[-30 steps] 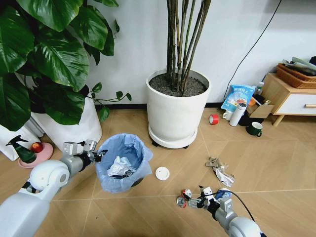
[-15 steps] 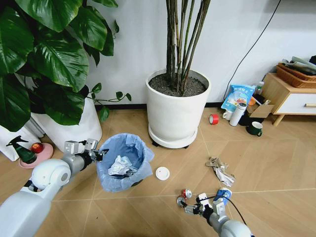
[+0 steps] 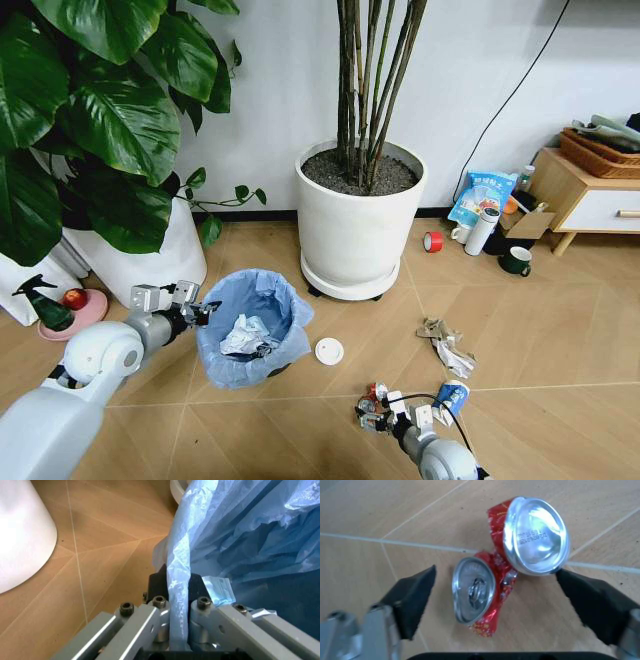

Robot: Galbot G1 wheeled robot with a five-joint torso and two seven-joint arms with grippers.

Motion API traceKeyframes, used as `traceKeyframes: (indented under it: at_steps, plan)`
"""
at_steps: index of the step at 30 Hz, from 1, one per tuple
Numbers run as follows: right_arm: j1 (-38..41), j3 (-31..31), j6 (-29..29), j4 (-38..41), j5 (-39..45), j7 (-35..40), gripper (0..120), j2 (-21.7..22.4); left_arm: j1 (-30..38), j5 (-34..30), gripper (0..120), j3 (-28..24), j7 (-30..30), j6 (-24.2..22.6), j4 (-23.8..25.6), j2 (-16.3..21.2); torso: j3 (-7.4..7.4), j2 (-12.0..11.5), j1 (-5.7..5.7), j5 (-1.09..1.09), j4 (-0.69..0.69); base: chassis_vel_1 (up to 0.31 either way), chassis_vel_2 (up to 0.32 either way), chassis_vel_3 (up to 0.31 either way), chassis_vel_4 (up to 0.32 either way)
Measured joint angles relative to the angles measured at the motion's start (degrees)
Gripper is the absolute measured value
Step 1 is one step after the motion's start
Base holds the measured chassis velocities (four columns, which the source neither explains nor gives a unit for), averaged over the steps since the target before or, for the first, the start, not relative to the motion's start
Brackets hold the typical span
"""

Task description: Pick up the trash bin and place the garbage on the floor into it.

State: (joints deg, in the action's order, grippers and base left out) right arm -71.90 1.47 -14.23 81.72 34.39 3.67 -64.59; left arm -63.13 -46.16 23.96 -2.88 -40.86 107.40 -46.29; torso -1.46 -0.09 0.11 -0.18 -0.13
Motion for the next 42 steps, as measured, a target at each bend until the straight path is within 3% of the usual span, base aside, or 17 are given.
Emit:
traceKeyframes:
  at_steps: [10,14,19,29,42]
  plan:
    - [0.77,-0.58,-0.08,-1.39,0.49,0.37,53,-0.86,0.0,-0.02,0,0.07,-0.12,0.06,-0.03,0.26,0.0,0.0,0.0,0.01,0.0,0.0,0.0,0.0,0.0]
    - [1.0,-0.87,0.08,-1.99,0.67,0.51,31,-1.51,0.0,-0.08,0,0.14,-0.2,0.07,-0.01,0.48,0.0,0.0,0.0,0.0,0.0,0.0,0.0,0.0,0.0]
    - [1.01,-0.76,0.29,-2.01,0.73,0.51,16,-1.61,-0.06,-0.15,0,0.14,-0.2,0.08,0.09,0.7,0.0,0.0,0.0,0.01,0.0,0.0,0.0,0.0,0.0]
    - [-0.18,2.1,1.69,-0.78,-0.22,0.37,15,-0.82,-0.02,-0.24,0,-0.11,-0.21,0.08,0.3,0.86,0.0,0.0,0.0,0.01,-0.01,0.0,0.0,0.0,0.0]
    - [2.32,13.9,6.13,15.62,-2.24,-2.33,15,4.94,1.95,-0.91,0,-3.55,0.04,0.02,-0.57,1.34,0.0,0.0,0.0,0.02,0.0,0.0,0.0,0.0,0.0]
